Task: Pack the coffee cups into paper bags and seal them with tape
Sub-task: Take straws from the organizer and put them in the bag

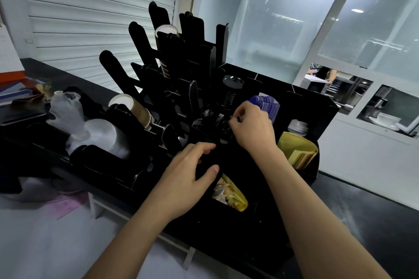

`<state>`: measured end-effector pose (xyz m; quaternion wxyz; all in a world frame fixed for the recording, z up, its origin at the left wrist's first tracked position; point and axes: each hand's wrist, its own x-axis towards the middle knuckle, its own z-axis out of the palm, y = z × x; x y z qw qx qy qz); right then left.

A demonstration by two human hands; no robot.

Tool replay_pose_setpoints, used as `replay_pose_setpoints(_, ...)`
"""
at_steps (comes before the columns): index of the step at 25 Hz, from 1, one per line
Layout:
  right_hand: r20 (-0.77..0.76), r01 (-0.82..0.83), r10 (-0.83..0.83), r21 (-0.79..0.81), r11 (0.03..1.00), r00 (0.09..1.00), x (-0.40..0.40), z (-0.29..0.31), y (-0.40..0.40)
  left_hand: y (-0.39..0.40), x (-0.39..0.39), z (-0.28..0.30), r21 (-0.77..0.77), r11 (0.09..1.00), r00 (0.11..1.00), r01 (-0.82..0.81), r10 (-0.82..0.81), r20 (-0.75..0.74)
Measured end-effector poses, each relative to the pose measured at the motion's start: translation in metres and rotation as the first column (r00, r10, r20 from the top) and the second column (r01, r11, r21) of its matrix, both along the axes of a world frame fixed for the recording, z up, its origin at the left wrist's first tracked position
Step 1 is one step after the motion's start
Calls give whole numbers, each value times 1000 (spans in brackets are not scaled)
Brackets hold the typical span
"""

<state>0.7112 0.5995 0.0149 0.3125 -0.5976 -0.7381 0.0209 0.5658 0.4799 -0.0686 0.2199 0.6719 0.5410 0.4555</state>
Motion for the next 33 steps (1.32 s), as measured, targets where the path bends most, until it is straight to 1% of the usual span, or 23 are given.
replay_pose_setpoints(6,-113,-33,30,-27,999,993,7,10,-6,-8,3,5,15,1000,1000,2,-2,-13)
replay_pose_setpoints(10,-155,-50,51,12,999,987,15,15,-11,-13,6,11,34,999,1000,4,-3,-23)
replay_pose_setpoints(13,-231,-73,78,32,997,970,19,21,-16,-18,8,16,45,999,999,0,1,-32)
replay_pose_setpoints(17,-306,-80,107,99,992,946,24,27,-26,-24,11,22,45,999,999,9,-7,-38)
replay_pose_setpoints(21,-337,-76,146,211,975,930,30,42,-44,-32,15,29,61,998,999,21,-19,-41)
replay_pose_setpoints(26,-399,-72,191,295,953,897,45,63,-72,-46,23,43,117,993,998,20,-12,-69)
replay_pose_setpoints(29,-398,-94,210,292,952,893,58,75,-94,-57,31,51,158,988,997,1,12,-80)
replay_pose_setpoints(33,-382,-182,265,240,954,886,74,79,-125,-75,42,57,246,967,992,-61,87,-96)
